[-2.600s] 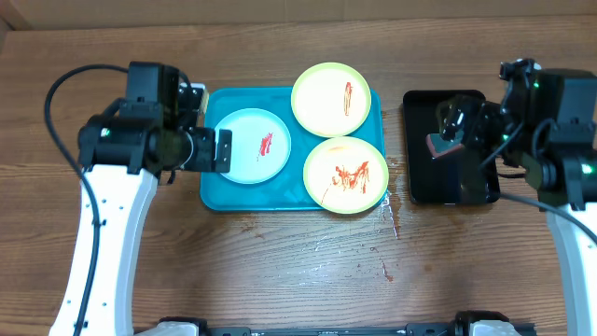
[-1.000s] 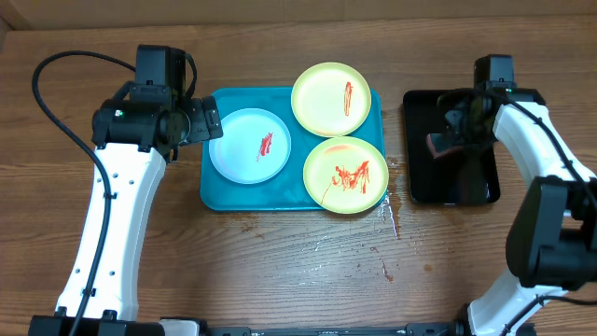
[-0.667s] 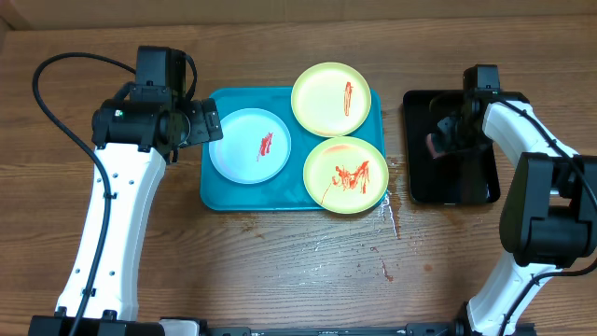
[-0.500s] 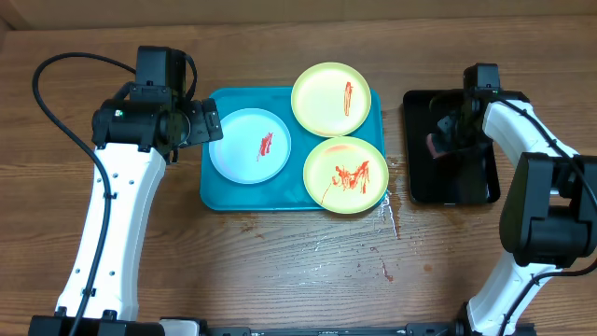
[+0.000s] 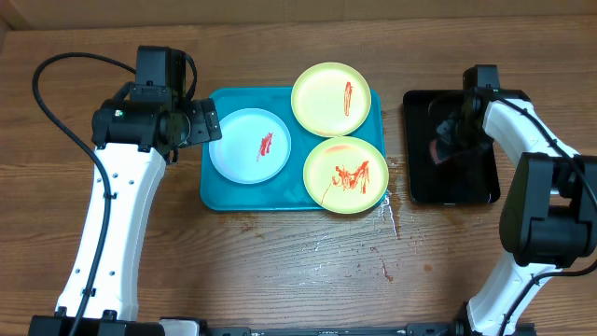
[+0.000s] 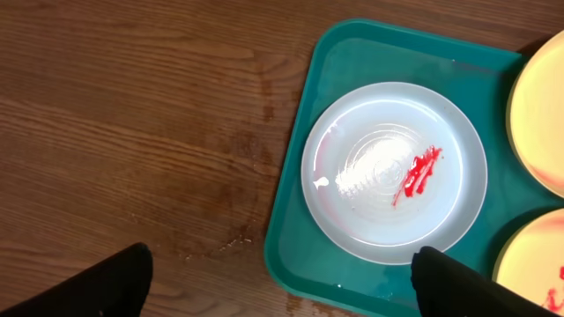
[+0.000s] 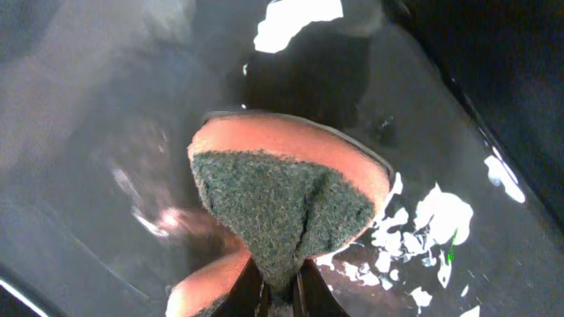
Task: Clean dirty plates on tray and stack at the side
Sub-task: 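Grasp the white plate edge with left gripper, sponge with right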
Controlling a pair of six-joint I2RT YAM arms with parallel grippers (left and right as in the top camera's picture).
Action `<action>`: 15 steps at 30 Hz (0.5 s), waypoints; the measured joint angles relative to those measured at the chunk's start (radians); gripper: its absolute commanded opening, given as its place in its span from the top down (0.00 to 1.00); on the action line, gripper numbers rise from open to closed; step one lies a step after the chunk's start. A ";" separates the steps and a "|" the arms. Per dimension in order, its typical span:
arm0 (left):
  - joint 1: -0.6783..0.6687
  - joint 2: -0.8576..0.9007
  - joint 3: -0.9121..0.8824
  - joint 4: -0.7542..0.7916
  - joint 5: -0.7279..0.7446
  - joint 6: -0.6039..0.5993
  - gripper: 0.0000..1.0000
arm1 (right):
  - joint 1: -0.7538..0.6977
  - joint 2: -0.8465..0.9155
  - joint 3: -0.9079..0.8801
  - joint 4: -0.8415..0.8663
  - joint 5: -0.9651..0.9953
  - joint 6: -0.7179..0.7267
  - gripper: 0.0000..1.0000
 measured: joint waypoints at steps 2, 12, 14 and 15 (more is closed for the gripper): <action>0.000 0.000 0.000 0.000 0.016 0.004 0.12 | 0.000 0.003 0.023 -0.048 -0.001 -0.034 0.96; 0.000 0.039 0.004 -0.002 0.128 0.049 0.12 | 0.000 0.007 0.359 -0.356 -0.114 -0.274 0.96; 0.000 0.075 0.005 -0.006 0.140 0.050 0.13 | 0.000 0.007 0.420 -0.408 -0.138 -0.311 0.96; 0.000 0.093 0.005 -0.006 0.146 0.050 0.13 | 0.000 0.007 0.444 -0.433 -0.155 -0.330 0.96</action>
